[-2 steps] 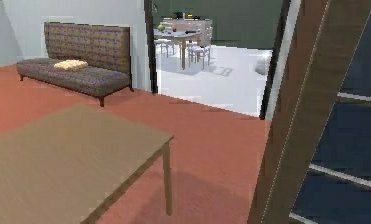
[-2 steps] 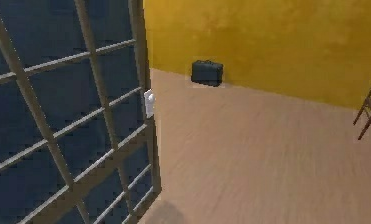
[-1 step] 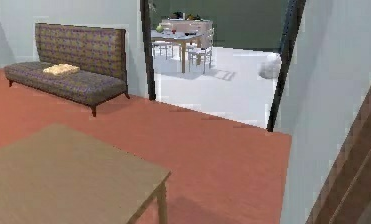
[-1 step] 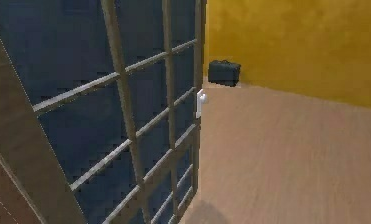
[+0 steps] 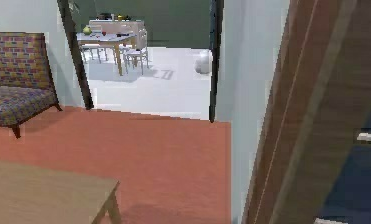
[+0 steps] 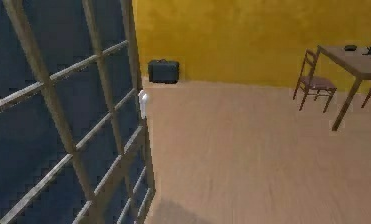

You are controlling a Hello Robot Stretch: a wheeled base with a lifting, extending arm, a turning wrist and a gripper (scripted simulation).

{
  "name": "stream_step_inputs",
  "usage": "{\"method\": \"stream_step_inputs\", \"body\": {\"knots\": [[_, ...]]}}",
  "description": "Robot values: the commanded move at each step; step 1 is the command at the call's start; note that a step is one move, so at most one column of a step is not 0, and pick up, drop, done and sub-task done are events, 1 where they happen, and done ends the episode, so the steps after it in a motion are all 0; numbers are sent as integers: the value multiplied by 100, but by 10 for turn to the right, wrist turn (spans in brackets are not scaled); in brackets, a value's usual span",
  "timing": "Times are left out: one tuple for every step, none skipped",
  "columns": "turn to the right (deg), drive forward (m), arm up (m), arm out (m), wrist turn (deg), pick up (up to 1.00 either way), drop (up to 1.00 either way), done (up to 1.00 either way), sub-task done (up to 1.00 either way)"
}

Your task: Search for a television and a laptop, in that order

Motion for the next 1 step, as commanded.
{"method": "stream_step_inputs", "body": {"knots": [[0, 80, 0, 0, 0, 0, 0, 0, 0]]}}
